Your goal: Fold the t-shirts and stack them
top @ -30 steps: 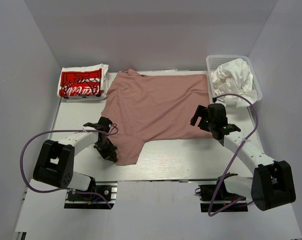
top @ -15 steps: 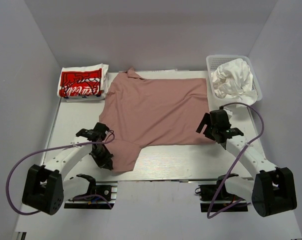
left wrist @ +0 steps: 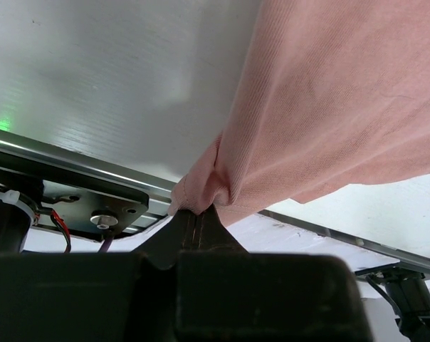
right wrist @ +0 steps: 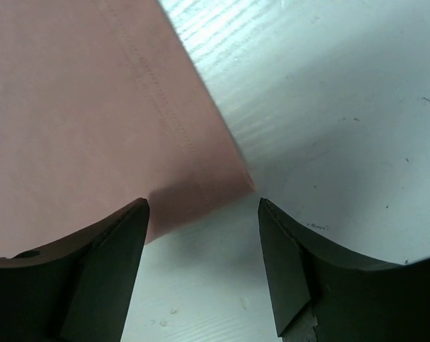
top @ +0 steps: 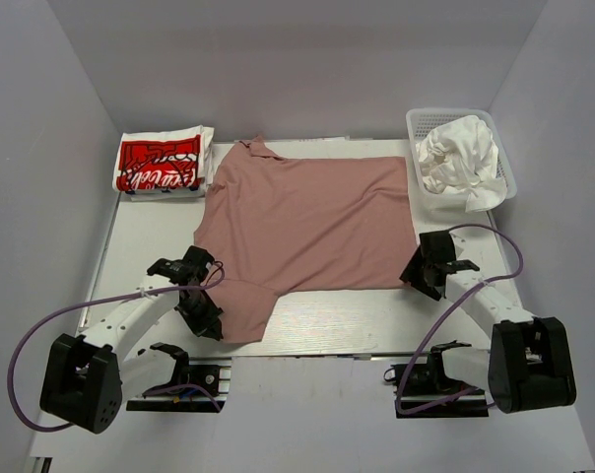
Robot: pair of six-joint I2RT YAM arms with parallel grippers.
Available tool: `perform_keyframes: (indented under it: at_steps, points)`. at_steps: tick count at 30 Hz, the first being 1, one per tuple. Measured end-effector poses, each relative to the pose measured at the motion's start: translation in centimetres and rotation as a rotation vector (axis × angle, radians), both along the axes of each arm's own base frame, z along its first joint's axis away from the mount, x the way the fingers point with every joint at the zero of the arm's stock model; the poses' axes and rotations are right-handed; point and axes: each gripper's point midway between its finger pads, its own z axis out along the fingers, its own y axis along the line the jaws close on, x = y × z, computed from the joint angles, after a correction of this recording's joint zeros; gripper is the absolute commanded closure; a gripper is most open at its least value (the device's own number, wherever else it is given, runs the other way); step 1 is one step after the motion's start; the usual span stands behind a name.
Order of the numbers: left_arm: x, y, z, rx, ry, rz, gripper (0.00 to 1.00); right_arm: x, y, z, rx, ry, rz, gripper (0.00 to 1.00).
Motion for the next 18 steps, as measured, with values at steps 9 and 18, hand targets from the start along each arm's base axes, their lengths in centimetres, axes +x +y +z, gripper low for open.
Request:
perform_keyframes:
  at_steps: [9,18]
  points:
    - [0.0,-0.2,0.0,-0.008,0.004,-0.006,1.00,0.4,-0.7,-0.8,0.005,-0.010,-0.038,1.00]
    - [-0.4,0.0,0.3,-0.011,0.000,-0.020,1.00,-4.1,0.2,1.9,0.101,-0.022,-0.047,1.00]
